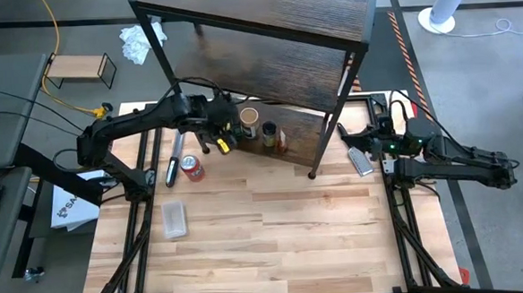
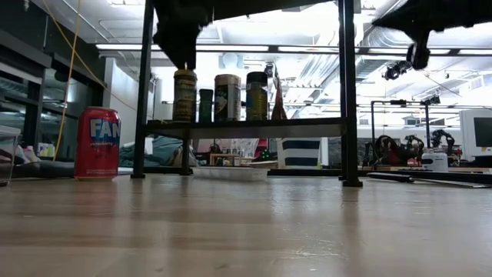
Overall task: Shelf spices
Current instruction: Adjust the yellow seasoning bottle, then adjust the shelf
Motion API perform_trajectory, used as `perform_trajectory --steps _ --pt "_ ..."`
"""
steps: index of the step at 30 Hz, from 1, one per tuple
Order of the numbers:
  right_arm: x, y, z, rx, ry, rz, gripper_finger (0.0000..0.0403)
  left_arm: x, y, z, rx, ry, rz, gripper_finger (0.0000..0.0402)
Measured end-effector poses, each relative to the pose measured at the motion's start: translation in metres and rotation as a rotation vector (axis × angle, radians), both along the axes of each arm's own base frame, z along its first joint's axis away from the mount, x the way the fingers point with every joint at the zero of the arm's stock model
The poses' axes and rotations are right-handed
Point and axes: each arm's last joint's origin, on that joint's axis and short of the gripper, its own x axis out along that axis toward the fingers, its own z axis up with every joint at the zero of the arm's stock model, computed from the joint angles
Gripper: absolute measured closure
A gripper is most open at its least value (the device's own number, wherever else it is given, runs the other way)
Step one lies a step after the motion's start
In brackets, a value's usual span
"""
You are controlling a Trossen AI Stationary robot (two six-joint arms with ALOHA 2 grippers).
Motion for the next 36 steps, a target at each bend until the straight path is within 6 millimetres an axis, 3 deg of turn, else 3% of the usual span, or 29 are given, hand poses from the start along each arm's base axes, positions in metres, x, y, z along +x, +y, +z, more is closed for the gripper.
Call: perform_trajectory --steps 7,13,19,25,28,31,36 --pt "0.001 0.007 -0.002 0.063 0.018 0.137 0.0403 -0.009 -0.026 0.023 0.054 -0.069 -0.074 0.0145" --pt "0.004 0.011 -0.007 0.057 0.064 0.118 0.0403 -0.012 -0.023 0.026 0.164 -0.031 -0.061 0.0145" --pt "0.009 0.021 -0.003 0.139 0.027 0.240 0.0403 -0.014 -0.026 0.032 0.110 -0.077 -0.096 0.0145" --pt "0.029 0.045 -0.012 0.225 0.118 0.343 0.0403 -0.032 -0.041 0.059 0.050 -0.261 -0.126 0.0145" --pt "0.046 0.061 -0.014 0.204 0.092 0.256 0.0403 -0.049 -0.049 0.077 0.050 -0.381 -0.091 0.0145" --pt "0.059 0.071 -0.014 0.175 0.022 0.053 0.0403 -0.059 -0.056 0.089 0.064 -0.487 -0.069 0.0145" --pt "0.070 0.079 -0.017 0.120 -0.025 -0.173 0.0403 -0.073 -0.065 0.105 0.100 -0.600 -0.093 0.0145"
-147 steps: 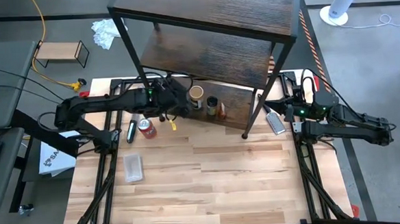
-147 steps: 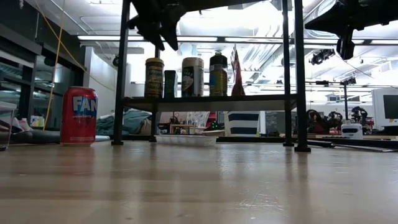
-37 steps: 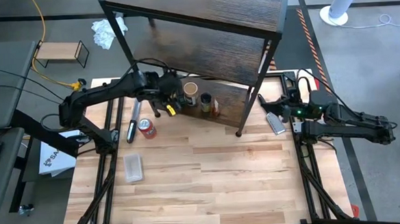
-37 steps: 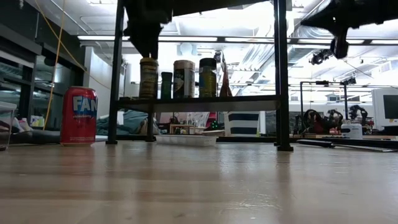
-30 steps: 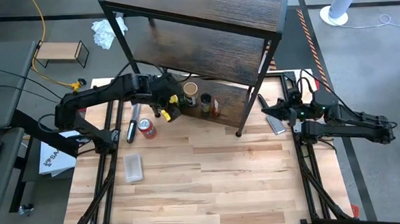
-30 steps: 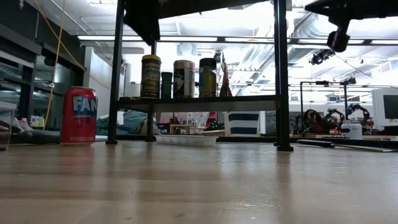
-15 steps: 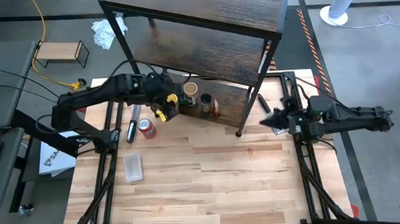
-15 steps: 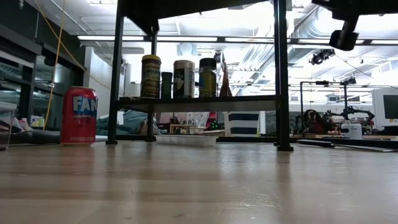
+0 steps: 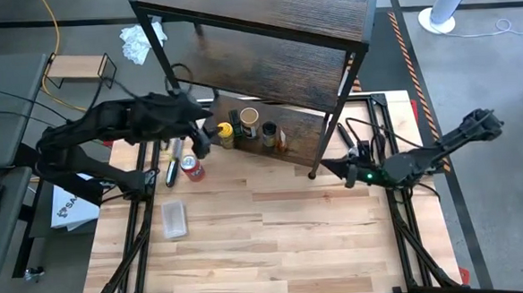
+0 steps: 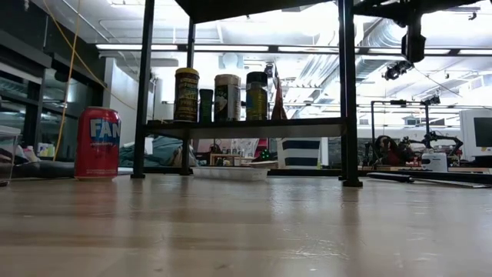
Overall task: Shelf spices
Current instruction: Adjust the shelf
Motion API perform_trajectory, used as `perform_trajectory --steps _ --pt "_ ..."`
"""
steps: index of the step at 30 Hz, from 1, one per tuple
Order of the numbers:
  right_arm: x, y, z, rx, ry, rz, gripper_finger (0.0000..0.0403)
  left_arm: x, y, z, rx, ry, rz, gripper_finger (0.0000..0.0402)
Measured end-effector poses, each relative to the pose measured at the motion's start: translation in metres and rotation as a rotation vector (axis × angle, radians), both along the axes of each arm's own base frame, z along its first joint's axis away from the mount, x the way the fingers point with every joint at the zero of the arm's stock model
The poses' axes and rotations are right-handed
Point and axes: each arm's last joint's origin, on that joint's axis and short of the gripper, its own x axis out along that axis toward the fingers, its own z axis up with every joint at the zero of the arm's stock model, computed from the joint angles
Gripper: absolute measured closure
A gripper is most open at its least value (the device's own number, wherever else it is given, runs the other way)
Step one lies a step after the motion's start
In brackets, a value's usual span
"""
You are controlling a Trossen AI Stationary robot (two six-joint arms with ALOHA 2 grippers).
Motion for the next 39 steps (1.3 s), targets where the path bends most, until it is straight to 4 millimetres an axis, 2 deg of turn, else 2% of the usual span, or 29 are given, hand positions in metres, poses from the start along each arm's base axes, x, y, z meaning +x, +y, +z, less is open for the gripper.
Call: perform_trajectory --steps 9,14,20,28,33,39 --pt "0.013 0.003 -0.009 -0.015 0.010 -0.138 0.0403 0.002 -0.005 -0.001 0.017 0.016 -0.039 0.0145" --pt "0.013 0.001 -0.011 -0.031 0.016 -0.262 0.0403 0.020 -0.015 -0.016 -0.021 0.092 -0.059 0.0145" --pt "0.015 -0.006 -0.010 -0.068 0.027 -0.317 0.0403 0.043 -0.033 -0.033 -0.027 0.157 -0.094 0.0145" --pt "0.016 -0.021 -0.007 -0.085 0.022 -0.476 0.0403 0.060 -0.057 -0.047 -0.041 0.167 -0.060 0.0145" --pt "0.017 -0.036 -0.005 -0.098 0.029 -0.541 0.0403 0.059 -0.071 -0.047 -0.018 0.127 -0.012 0.0145" --pt "0.007 -0.054 0.006 -0.149 0.044 -0.646 0.0403 0.052 -0.090 -0.047 0.014 0.086 0.044 0.0145"
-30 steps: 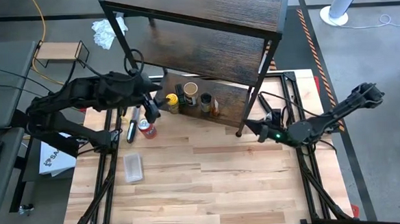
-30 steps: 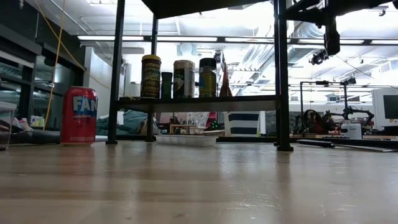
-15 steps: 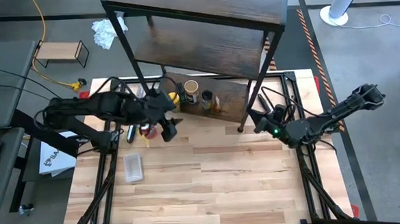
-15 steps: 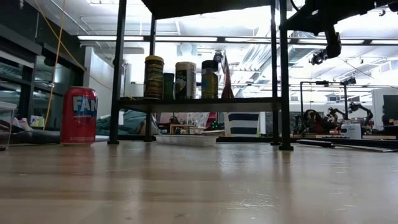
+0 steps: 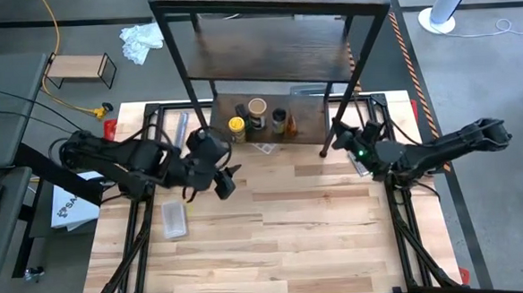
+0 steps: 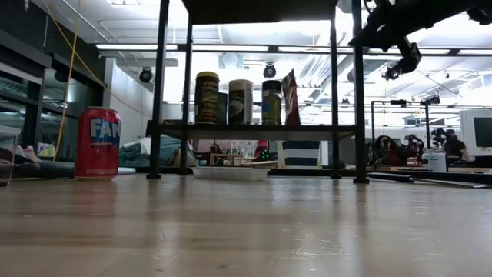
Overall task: Shelf spices
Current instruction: Adjust the shelf, then remove the yellow seasoning bottle from the bottom shelf
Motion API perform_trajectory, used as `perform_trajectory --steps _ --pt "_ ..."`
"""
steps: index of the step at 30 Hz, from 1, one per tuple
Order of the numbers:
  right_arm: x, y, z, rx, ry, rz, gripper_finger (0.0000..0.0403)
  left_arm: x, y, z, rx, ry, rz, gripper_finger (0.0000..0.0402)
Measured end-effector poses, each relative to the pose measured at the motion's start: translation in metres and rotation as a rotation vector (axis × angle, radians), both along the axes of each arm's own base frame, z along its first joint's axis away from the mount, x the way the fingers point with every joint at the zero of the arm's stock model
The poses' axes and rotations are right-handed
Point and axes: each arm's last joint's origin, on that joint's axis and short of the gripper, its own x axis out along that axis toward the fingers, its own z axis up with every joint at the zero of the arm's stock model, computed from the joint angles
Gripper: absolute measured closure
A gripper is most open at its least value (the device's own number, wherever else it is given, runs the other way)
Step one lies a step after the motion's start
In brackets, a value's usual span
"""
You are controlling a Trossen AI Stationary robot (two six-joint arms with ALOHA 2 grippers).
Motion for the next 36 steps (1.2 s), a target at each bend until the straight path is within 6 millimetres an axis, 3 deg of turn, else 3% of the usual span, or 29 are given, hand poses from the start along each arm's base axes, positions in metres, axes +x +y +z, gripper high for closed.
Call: perform_trajectory --steps 6,9,12,15,19,23,26,31,36 --pt "-0.013 -0.007 0.014 -0.057 0.006 0.045 0.0403 -0.015 -0.014 -0.010 0.047 -0.018 0.105 0.0145" --pt "-0.012 -0.004 0.016 -0.074 -0.009 0.204 0.0403 -0.026 -0.017 -0.028 0.013 -0.047 0.167 0.0145" --pt "0.003 0.005 0.021 -0.051 0.062 0.396 0.0403 -0.041 -0.017 -0.044 -0.055 -0.098 0.226 0.0145" --pt "0.031 0.019 0.031 -0.042 0.250 0.564 0.0403 -0.057 -0.012 -0.053 -0.109 -0.167 0.263 0.0145" --pt "0.086 0.033 0.053 -0.133 0.495 0.699 0.0403 -0.074 -0.001 -0.050 -0.158 -0.260 0.267 0.0145" --pt "0.143 0.034 0.058 -0.225 0.689 0.737 0.0402 -0.088 0.008 -0.045 -0.166 -0.288 0.255 0.0145" --pt "0.181 0.031 0.058 -0.296 0.739 0.813 0.0390 -0.095 0.013 -0.039 -0.165 -0.301 0.241 0.0145" --pt "0.229 0.013 0.055 -0.280 0.815 0.847 0.0320 -0.103 0.015 -0.035 -0.194 -0.287 0.189 0.0145" --pt "0.254 -0.010 0.060 -0.245 0.881 0.696 0.0220 -0.105 0.015 -0.033 -0.209 -0.252 0.113 0.0145"
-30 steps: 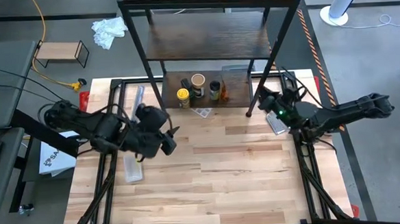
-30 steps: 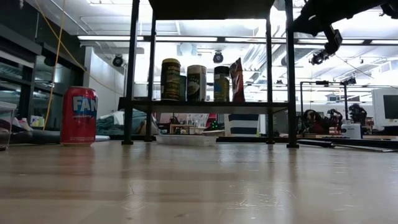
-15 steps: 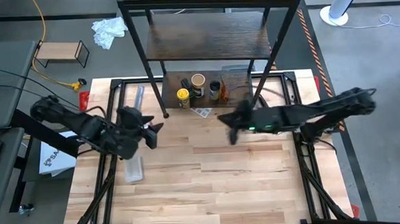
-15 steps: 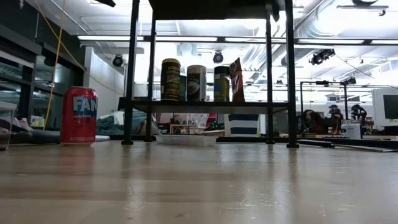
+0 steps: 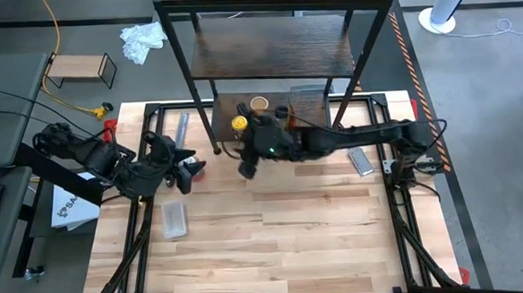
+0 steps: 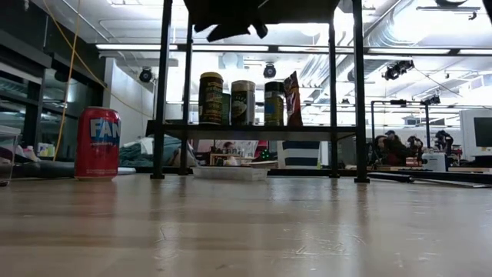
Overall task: Shelf spices
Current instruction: Remove the yellow seasoning bottle from the bottom shelf
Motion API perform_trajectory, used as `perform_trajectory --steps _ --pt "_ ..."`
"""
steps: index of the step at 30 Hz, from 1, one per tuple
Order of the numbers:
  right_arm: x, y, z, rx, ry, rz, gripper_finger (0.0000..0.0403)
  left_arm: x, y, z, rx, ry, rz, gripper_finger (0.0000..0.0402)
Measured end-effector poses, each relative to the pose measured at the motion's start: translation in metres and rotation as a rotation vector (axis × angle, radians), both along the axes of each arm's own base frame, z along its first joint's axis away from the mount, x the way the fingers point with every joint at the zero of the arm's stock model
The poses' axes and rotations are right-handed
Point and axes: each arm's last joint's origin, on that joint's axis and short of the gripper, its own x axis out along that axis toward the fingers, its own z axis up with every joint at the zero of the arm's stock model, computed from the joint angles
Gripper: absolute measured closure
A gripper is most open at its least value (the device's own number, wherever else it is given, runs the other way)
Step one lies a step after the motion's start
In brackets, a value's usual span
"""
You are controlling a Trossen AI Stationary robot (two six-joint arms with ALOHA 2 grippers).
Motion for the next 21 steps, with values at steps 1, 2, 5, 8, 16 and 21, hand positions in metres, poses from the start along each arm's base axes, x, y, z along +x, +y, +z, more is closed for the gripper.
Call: perform_trajectory --steps 1,2,5,8,16,21 --pt "0.003 -0.004 0.001 -0.017 0.013 -0.035 0.0200 0.000 0.000 0.000 0.004 0.010 -0.017 0.0145" --pt "0.006 -0.007 0.001 -0.039 0.025 -0.066 0.0181 0.000 0.000 0.000 0.005 0.016 -0.030 0.0145" --pt "0.015 -0.016 -0.001 -0.088 0.078 -0.112 0.0132 0.000 -0.001 0.000 0.006 0.036 -0.066 0.0145" --pt "0.021 -0.025 -0.006 -0.091 0.137 -0.122 0.0108 0.000 -0.002 0.000 0.019 0.055 -0.097 0.0145" --pt "0.027 -0.045 -0.016 -0.070 0.164 -0.149 0.0102 0.000 -0.002 0.000 0.026 0.059 -0.104 0.0145" --pt "0.024 -0.067 -0.016 0.033 0.127 -0.182 0.0102 0.000 -0.002 0.000 0.015 0.048 -0.104 0.0145"
